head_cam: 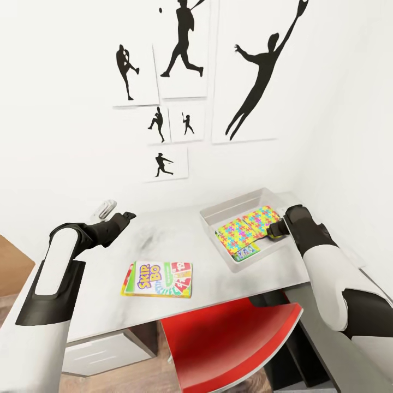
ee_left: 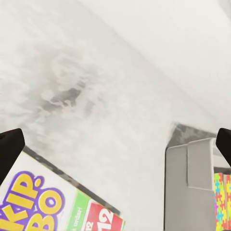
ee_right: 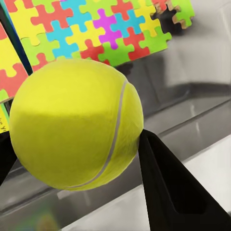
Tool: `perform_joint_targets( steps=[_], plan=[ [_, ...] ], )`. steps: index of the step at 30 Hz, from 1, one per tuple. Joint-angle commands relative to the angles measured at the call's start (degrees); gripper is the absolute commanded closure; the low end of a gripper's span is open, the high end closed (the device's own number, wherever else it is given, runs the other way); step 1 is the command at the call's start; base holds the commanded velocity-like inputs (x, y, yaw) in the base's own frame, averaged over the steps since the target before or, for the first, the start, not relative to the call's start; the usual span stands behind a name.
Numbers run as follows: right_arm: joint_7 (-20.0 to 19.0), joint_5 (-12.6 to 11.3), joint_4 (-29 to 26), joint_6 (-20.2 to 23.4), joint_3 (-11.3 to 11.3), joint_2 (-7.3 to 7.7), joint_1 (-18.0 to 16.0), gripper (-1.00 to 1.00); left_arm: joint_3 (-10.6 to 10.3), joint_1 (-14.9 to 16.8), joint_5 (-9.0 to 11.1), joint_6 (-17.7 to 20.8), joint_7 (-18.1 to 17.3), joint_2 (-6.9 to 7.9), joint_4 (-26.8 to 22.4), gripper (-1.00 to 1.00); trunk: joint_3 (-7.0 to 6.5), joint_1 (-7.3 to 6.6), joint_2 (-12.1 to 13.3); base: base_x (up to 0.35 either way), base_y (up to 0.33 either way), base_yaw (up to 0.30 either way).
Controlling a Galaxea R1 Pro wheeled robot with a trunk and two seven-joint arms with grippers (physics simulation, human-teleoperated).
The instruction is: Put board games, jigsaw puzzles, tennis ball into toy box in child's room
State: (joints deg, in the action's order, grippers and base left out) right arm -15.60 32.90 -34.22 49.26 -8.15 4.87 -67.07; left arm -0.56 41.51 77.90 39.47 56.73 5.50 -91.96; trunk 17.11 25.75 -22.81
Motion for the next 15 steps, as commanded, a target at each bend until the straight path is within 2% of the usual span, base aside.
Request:
perform_joint_targets(
  steps=[1,13,14,15],
  plan=[
    [-0.46,0.41,-0.08,0.27,-0.21,-0.03,-0.05,1.0,-0.07,0.07,0.41,0.08,0.53,0.04,-0.06,-1.0,0.11,0.03,-0.11,0.0,0.0,0.0],
    [-0.4,0.46,-0.11,1.45,-0.2,-0.04,-0.18,1.0,-0.09,0.07,0.41,0.08,0.57,0.0,-0.06,-1.0,0.14,0.03,-0.11,0.0,0.0,0.0],
    [-0.38,0.49,-0.12,1.58,-0.2,-0.04,-0.25,-1.0,-0.1,0.07,0.41,0.08,0.57,-0.01,-0.06,-1.0,0.14,0.03,-0.11,0.0,0.0,0.0],
    [-0.37,0.52,-0.12,1.67,-0.2,-0.04,-0.34,-1.0,-0.11,0.07,0.41,0.08,0.58,-0.02,-0.06,-1.0,0.14,0.03,-0.11,0.0,0.0,0.0]
  ],
)
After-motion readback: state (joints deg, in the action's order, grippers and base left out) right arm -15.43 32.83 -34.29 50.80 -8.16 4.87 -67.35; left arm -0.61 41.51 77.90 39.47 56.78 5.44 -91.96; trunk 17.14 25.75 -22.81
